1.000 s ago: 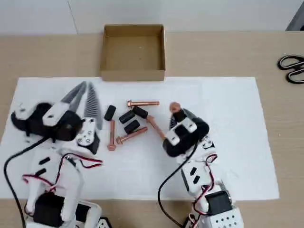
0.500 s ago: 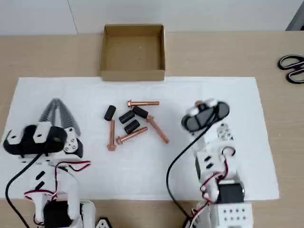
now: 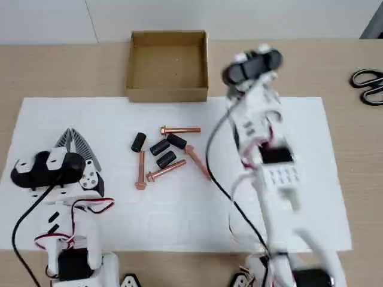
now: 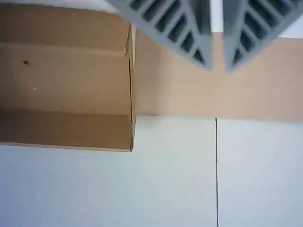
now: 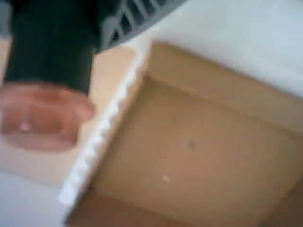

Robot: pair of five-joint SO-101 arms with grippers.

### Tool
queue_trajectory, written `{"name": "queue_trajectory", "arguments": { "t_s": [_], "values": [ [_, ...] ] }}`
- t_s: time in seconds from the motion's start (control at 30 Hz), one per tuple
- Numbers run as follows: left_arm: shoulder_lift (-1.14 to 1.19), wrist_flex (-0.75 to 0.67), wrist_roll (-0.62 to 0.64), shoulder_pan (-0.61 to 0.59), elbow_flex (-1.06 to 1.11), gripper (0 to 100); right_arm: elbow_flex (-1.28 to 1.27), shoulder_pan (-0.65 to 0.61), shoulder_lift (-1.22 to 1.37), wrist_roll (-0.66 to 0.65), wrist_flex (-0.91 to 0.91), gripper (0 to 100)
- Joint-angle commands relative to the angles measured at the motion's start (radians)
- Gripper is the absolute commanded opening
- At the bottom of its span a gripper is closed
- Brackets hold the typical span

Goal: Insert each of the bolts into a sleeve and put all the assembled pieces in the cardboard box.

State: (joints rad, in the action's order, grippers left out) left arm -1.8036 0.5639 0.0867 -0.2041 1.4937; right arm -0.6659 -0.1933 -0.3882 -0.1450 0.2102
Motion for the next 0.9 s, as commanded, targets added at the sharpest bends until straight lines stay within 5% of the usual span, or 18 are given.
{"name": "queue_trajectory", "arguments": {
  "t_s": [0.0,0.6,0.87],
  "values": [
    [-0.012,-0.021,0.002,-0.002,-0.002,1,0.244,-0.038,0.182,0.011,-0.053,0.3],
    [-0.012,-0.025,0.002,0.002,0.111,1,1.226,-0.093,1.066,0.014,-0.051,0.3],
    [-0.012,-0.025,0.002,0.002,0.11,1,1.473,-0.143,1.31,0.015,-0.051,0.3]
  ]
}}
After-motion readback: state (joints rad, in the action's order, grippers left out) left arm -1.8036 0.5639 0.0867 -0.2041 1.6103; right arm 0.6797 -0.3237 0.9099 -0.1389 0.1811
